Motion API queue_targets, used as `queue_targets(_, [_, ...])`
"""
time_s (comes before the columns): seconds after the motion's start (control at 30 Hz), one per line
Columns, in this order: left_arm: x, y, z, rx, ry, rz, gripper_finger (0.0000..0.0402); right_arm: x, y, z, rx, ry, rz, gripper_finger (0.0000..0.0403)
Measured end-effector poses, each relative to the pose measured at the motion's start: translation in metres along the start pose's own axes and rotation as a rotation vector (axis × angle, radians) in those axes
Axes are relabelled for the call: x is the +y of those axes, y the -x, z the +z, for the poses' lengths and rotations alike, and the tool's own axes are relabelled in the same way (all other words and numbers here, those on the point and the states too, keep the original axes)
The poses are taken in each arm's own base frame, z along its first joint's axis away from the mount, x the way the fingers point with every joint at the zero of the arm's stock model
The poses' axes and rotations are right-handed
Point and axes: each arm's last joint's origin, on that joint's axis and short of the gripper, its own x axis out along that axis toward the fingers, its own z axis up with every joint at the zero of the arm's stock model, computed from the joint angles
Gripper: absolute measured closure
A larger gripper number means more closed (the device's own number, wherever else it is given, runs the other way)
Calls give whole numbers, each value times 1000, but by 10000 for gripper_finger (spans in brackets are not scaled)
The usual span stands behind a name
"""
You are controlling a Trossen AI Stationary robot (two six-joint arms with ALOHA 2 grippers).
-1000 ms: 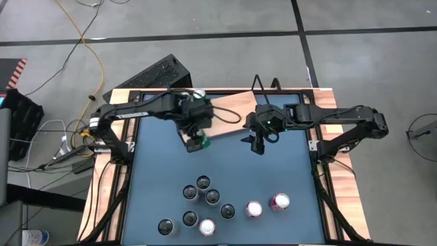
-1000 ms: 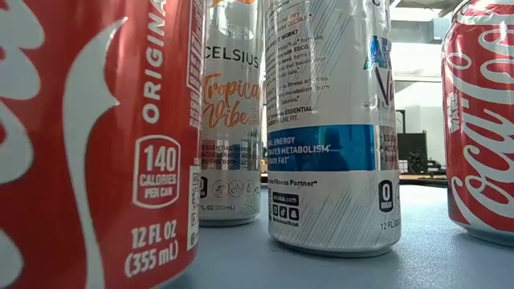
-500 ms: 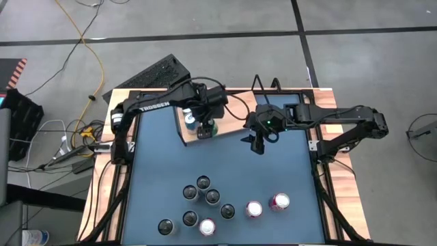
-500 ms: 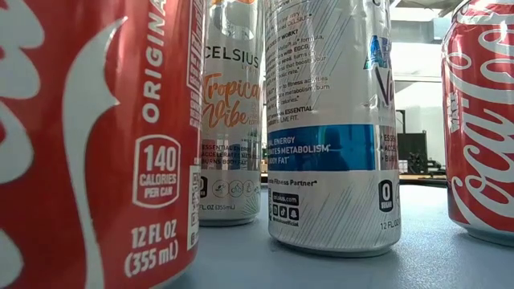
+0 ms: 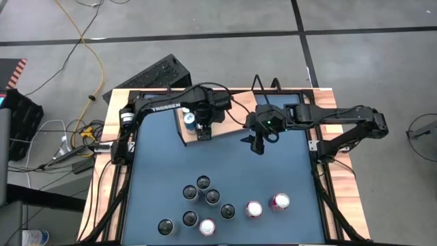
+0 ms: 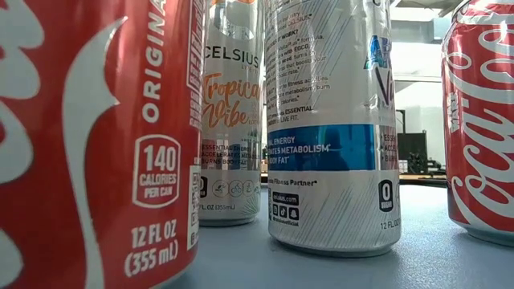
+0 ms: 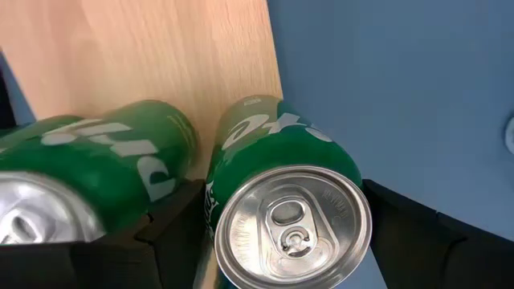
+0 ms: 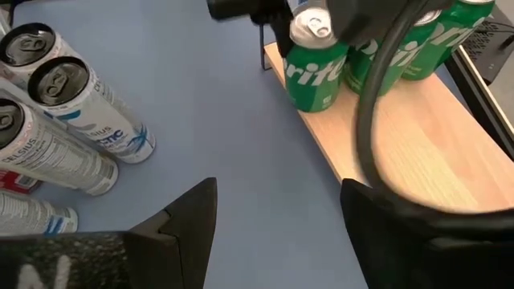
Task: Place canned beverage on shelf
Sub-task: Put the green soda can on the shelf aligned with the other green soda cans
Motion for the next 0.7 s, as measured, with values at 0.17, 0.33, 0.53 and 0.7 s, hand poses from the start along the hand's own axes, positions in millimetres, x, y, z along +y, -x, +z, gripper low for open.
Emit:
queue_targets(0.17, [1,0,4,-34,11,1,133,0,0,0,2,0,0,147])
queue_targets(0.33, [5,1,5,-49,25,11,133,0,0,0,1,0,0,147])
queue_targets(0.53, [6,0,4,-45,32,7,133,0,0,0,1,1,0,147])
queue_targets(0.7, [7,0,3,-37,31,11,133,0,0,0,1,1,0,147])
